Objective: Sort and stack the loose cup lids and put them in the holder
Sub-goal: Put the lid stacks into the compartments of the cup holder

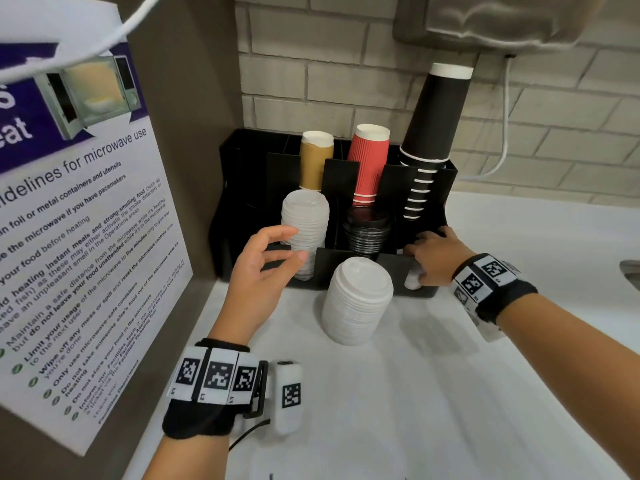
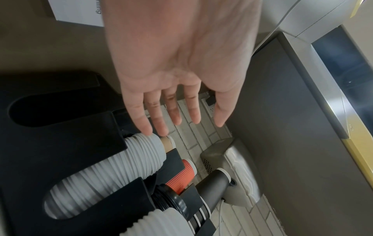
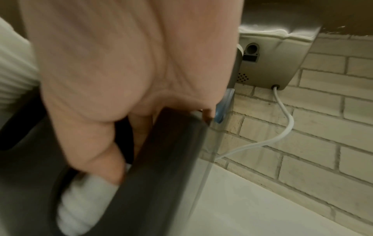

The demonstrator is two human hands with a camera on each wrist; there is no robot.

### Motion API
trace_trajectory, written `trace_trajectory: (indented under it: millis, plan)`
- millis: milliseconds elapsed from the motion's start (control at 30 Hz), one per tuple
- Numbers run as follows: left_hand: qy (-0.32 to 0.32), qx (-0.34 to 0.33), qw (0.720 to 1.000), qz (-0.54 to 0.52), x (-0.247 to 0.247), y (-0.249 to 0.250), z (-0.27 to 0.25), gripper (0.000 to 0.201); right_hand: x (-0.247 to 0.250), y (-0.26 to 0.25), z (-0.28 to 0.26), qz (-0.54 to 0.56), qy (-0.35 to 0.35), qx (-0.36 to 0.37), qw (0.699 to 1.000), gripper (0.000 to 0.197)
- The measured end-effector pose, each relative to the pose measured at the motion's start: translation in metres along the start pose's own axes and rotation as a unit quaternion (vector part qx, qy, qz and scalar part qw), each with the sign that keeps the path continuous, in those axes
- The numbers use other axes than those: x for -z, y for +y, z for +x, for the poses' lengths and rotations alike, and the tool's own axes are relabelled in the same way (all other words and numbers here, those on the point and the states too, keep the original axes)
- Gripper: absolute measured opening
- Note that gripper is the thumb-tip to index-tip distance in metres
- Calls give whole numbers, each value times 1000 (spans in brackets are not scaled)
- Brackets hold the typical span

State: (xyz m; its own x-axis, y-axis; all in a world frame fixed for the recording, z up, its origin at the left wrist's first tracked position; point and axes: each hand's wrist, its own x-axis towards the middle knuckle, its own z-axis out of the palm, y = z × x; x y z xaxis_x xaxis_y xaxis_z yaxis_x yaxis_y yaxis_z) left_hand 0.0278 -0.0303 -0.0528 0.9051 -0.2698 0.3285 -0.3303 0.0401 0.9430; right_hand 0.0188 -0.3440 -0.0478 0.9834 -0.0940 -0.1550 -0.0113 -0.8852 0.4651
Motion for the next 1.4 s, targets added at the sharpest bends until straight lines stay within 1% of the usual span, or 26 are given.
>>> trace_trajectory:
  millis: [100, 167, 200, 233, 267, 300, 333, 367, 400, 433, 467, 500, 533, 600, 700, 767, 967, 1133, 1200, 1233, 1300, 1367, 1400]
  plan:
    - [-2, 4, 1000, 3, 0, -1, 0, 30, -2, -8, -4, -11, -20, -31, 999, 42]
    - [-5, 5, 1000, 0, 0, -2, 0, 29, 0, -11, -8, -2, -33, -45, 998, 37]
    - [-7, 4, 1000, -2, 0, -2, 0, 29, 4, -11, -10, 10, -22, -54, 998, 36]
    - [-8, 3, 1000, -3, 0, -2, 0, 28, 9, -10, -13, 35, 6, -67, 997, 35]
    - [-9, 3, 1000, -5, 0, -2, 0, 28, 14, -8, -16, 88, 60, -84, 991, 35]
    - [-10, 2, 1000, -6, 1, -2, 0, 27, 21, -8, -20, 168, 131, -102, 972, 33]
    - [-11, 1, 1000, -7, 1, -3, 0, 27, 27, -9, -25, 266, 205, -107, 936, 29]
    - [-12, 1, 1000, -8, 1, -3, 0, 26, 34, -14, -32, 366, 262, -89, 889, 22]
    - [-13, 2, 1000, -8, 1, -3, 0, 26, 41, -23, -39, 446, 285, -61, 847, 13]
    - [-14, 2, 1000, -7, 1, -4, -1, 26, 47, -33, -46, 502, 272, -32, 820, 3]
    - [-15, 2, 1000, -6, 1, -4, -1, 26, 51, -44, -52, 537, 241, -12, 808, 6]
    - [-16, 3, 1000, -7, 1, -4, -1, 26, 53, -55, -56, 553, 199, -2, 809, 15]
    - [-17, 4, 1000, -9, 1, -4, -2, 26, 52, -65, -58, 550, 163, 0, 819, 23]
    - [-20, 6, 1000, -12, 1, -5, -2, 26, 49, -80, -58, 524, 137, -12, 841, 37]
    - [-24, 5, 1000, -18, 0, -5, -1, 26, 44, -95, -57, 511, 132, -37, 849, 54]
    - [-25, 1, 1000, -18, 0, -6, -1, 26, 41, -99, -56, 513, 132, -46, 847, 57]
    - [-38, -3, 999, -18, -3, -9, -1, 27, 40, -103, -54, 525, 151, -51, 836, 51]
    - [-45, 5, 999, -12, -9, -9, -3, 28, 42, -98, -52, 549, 168, -58, 817, 48]
    - [-60, 15, 998, -13, -13, -7, -4, 34, 45, -94, -56, 571, 196, -60, 795, 46]
    - [-73, 22, 997, -16, -15, -6, -5, 43, 48, -92, -58, 588, 214, -57, 778, 44]
    - [-109, 31, 993, -20, -20, -5, -7, 68, 55, -91, -65, 637, 234, -37, 733, 40]
    - [-145, 36, 988, -35, -26, -5, -9, 88, 63, -92, -71, 700, 211, -6, 682, 40]
    - [-157, 38, 986, -51, -29, -4, -9, 93, 67, -94, -74, 723, 192, 9, 664, 43]
